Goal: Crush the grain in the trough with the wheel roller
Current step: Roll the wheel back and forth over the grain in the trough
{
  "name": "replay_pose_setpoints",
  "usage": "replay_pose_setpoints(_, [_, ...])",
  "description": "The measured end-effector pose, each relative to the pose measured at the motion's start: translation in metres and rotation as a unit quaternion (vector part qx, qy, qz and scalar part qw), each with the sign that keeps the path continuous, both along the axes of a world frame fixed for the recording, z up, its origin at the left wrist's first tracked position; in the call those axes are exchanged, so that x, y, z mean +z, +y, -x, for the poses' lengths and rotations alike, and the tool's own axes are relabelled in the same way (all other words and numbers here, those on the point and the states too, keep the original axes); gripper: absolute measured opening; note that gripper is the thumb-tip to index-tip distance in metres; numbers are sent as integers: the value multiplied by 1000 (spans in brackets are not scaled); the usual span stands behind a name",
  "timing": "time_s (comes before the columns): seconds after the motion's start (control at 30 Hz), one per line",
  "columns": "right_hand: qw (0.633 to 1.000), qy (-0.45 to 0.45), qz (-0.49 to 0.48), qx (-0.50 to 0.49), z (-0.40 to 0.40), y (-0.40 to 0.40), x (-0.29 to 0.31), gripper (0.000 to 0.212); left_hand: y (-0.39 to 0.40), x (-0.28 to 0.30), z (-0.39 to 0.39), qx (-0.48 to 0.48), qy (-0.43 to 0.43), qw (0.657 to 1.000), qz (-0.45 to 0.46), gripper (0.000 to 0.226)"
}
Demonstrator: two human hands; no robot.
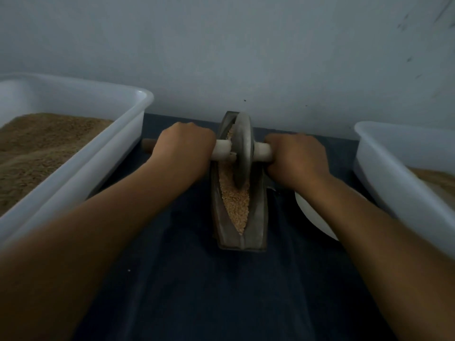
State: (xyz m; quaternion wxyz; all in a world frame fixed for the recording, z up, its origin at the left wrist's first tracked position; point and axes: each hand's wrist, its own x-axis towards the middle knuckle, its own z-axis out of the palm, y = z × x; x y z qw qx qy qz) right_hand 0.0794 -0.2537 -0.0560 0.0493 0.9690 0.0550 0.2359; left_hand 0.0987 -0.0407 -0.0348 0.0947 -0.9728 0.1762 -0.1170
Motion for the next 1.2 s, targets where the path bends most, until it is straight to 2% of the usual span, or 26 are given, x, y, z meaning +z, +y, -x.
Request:
replay_pose_setpoints(0.33, [998,-53,10,33,73,10,-5,21,10,-1,53,-20,-68,997,16,25])
replay_pose_setpoints(0.47, [998,-41,0,53,77,7,-5,27,24,-2,59,-51,-74,995,41,30])
replay_pose_setpoints(0.6, [999,-15,-18,37,65,3,-12,23,27,-9,48,-50,-122,990,41,36])
replay_pose_setpoints(0.77, [999,-37,16,9,30,3,-11,29,15,-11,18,-4,-69,996,54,39])
replay_pose_setpoints(0.93, [999,49,9,-19,-17,-2,2,24,4,-7,-12,24,-44,997,52,30])
replay_pose_setpoints(1.03, [994,103,-7,-32,-39,-5,10,30,-3,-2,-28,43,-27,997,54,30])
replay_pose_setpoints(1.2, [992,119,-7,-38,-53,-4,14,29,-9,4,-39,68,-15,997,38,39])
